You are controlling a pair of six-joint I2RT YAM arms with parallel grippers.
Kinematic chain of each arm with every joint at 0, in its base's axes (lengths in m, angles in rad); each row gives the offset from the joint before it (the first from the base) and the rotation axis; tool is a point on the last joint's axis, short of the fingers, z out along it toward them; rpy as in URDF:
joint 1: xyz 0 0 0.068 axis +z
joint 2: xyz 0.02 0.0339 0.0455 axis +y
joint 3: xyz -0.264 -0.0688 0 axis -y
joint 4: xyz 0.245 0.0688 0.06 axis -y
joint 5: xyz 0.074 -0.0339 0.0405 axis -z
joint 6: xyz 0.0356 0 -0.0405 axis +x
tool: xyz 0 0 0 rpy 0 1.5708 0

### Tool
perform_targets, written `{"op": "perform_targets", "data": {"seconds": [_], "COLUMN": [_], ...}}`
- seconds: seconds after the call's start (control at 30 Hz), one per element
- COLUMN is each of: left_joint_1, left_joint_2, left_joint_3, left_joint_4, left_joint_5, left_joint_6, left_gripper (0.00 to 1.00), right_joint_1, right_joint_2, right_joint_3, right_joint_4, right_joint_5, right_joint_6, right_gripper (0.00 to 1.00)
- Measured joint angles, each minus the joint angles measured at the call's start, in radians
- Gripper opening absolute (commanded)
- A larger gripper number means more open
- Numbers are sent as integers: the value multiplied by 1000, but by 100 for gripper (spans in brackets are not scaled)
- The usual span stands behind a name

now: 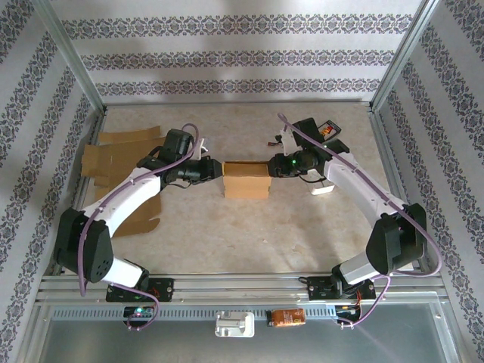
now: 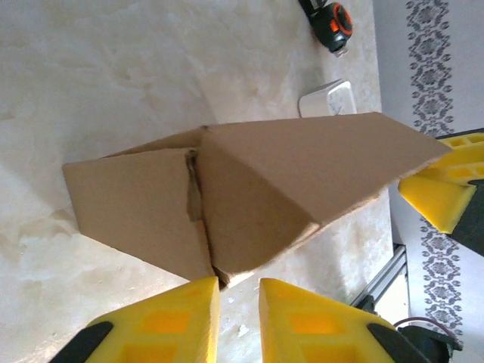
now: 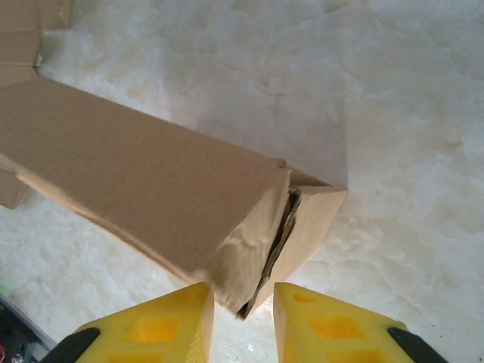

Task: Fold the paper box

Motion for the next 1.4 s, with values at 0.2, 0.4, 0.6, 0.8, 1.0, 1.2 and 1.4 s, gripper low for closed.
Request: {"op": "perform_targets", "data": {"seconds": [0.2,0.4,0.6,0.8,1.0,1.2,1.4], "left_joint_1": [0,0,0,0,-3,-20,-23], "left_joint_2": [-20,-63,-47,61,113,113,113], "left_joint_3": [-5,2,107,176,179,179,176], "left_joint_4": [23,-14,-42,-44,-64,-63,-63], "left_joint_5": [14,-69,-171,-170,-162,-143,-136], "left_joint_6": [-3,-6,-72,-101,-101,-102,-102], "left_gripper": [32,37,37,36,35,27,17], "right_joint_1": [0,-9,-45,-61,-57,-39,-26], "right_joint_2": [-27,-83,-85,1,29,34,40], "right_joint_3": [13,15,70,96,80,58,33], "right_joint_4": [-1,7,26,40,55,74,95], "right_joint_5": [1,4,18,17,-8,-19,-24], "right_joint_6": [19,69,186,304,344,364,376], "right_gripper": [38,46,42,36,33,28,20]}}
